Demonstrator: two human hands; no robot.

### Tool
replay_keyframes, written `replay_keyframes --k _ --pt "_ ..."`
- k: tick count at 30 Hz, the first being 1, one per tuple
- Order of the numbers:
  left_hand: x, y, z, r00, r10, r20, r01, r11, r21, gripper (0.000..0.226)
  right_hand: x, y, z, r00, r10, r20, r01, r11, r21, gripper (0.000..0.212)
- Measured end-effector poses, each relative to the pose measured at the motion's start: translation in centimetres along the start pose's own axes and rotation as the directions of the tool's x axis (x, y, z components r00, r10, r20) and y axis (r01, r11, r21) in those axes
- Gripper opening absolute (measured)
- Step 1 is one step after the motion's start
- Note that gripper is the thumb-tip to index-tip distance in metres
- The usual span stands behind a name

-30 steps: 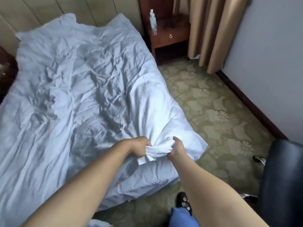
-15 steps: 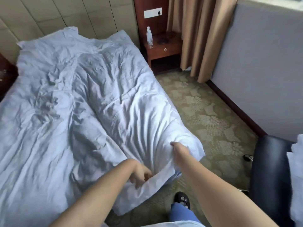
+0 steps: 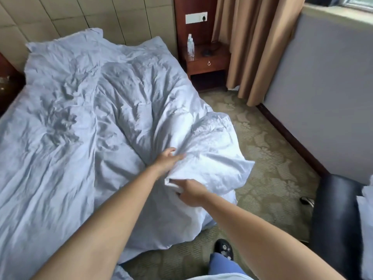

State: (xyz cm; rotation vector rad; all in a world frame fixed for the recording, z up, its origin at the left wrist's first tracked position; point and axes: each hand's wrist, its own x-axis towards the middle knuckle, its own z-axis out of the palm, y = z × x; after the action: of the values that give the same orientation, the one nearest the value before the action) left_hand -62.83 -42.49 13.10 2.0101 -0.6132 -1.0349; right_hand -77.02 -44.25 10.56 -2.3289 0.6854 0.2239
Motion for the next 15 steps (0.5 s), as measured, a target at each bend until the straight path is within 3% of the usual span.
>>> replay_keyframes --k 2,3,5,7,9,10,12,15 --pt "1.2 -1.3 1.5 0.995 0.024 0.098 -0.056 0.941 0.335 0.074 0.5 -0.3 0.0 0.999 -0.028 0.037 0.027 0.999 0.036 0.055" --pt "1.7 -1.8 2.0 0.994 0.025 0.104 -0.072 0.878 0.474 0.072 0.7 -0.2 -0.1 0.996 -0.049 0.074 0.046 0.998 0.051 0.060" --pt "2.7 -2.4 2.7 0.999 0.017 0.046 -0.040 0.822 0.569 0.058 0.7 0.7 -0.2 0.982 -0.033 0.186 0.002 0.986 0.166 0.071" --pt "3.2 -2.2 3.3 0.999 -0.032 -0.001 0.027 0.837 0.546 0.041 0.5 2.0 0.0 0.943 0.046 0.331 -0.201 0.868 0.454 0.064" --pt "3.8 -1.9 3.8 0.996 -0.089 0.019 0.072 0.895 0.440 0.022 0.5 3.4 0.1 0.873 0.110 0.475 -0.456 0.526 0.718 0.027" --pt "4.0 -1.6 3.9 0.995 -0.101 0.025 0.085 0.927 0.365 0.015 0.8 4.1 0.0 0.846 0.132 0.516 -0.527 0.351 0.774 0.020" --pt "4.6 -1.2 3.7 0.992 -0.122 -0.018 0.123 0.975 0.184 0.017 1.4 5.6 -0.5 0.811 0.191 0.553 -0.576 0.095 0.812 0.045" --pt "4.7 0.3 3.1 0.982 -0.177 -0.071 0.179 0.983 0.025 0.020 2.3 6.5 -1.5 0.829 0.302 0.472 -0.373 -0.330 0.867 0.076"
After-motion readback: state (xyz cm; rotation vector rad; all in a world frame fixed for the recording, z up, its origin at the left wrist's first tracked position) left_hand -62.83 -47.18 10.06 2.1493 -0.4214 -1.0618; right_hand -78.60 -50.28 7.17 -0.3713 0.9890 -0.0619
